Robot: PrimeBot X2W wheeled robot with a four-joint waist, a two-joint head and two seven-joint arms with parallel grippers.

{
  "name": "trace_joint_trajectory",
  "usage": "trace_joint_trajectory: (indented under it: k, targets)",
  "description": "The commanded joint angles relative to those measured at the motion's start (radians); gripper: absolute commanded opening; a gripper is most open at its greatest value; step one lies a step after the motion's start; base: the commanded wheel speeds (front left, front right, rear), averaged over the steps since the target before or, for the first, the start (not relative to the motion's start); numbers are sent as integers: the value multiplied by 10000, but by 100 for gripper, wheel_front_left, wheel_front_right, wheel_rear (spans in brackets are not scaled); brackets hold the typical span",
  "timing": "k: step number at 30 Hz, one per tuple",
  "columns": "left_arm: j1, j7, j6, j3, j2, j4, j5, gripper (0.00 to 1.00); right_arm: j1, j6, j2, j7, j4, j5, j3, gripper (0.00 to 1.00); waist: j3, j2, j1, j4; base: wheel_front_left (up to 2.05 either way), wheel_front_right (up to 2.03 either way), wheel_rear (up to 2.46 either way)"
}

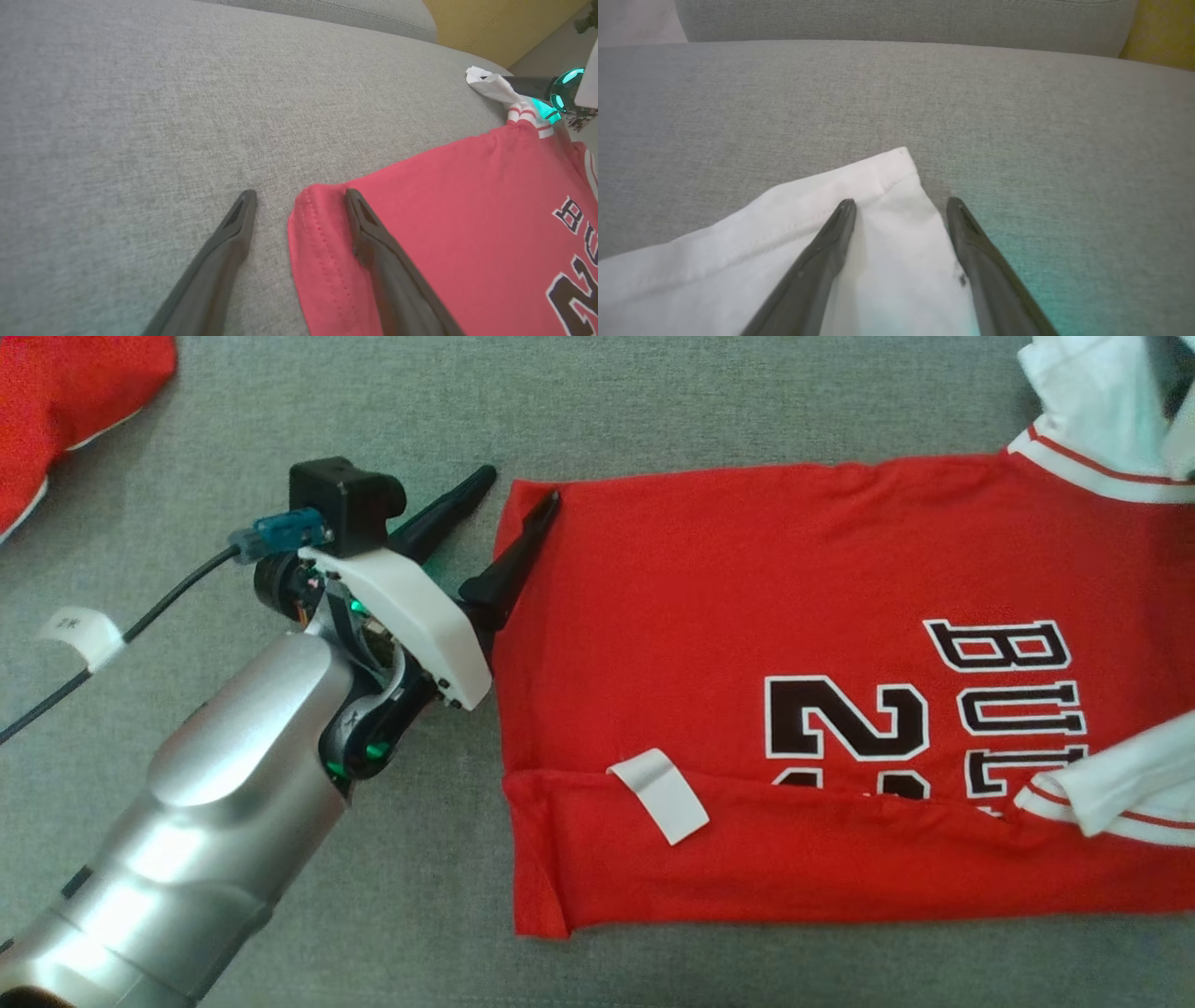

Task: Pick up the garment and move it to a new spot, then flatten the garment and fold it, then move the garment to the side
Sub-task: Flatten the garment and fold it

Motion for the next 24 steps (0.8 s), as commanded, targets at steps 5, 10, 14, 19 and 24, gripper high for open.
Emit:
trace_joint_trajectory:
  k: [5, 10, 14, 19, 24]
  targets:
    - [70, 291, 46, 110, 473, 240, 48, 100, 83, -7, -80, 264, -56, 529, 654, 100, -99, 0, 1, -67, 0, 0, 0]
    - [111, 626, 57, 40, 652, 136, -43, 100, 41, -7, -246, 323, -45, 838, 900, 100, -140, 0, 1, -92, 0, 0, 0]
    - [217, 862, 134, -4, 866, -113, -89, 100, 33, -7, -345, 389, -25, 984, 1021, 100, -170, 0, 1, -85, 0, 0, 0]
    - [246, 1066, 240, -40, 943, -431, -144, 100, 14, -7, -419, 571, -47, 1190, 1181, 100, -116, 0, 1, -95, 0, 0, 0]
    - [119, 1217, 54, -191, 706, -393, -227, 93, 16, -7, -332, 653, -45, 1334, 1314, 20, -73, 0, 1, -191, 0, 0, 0]
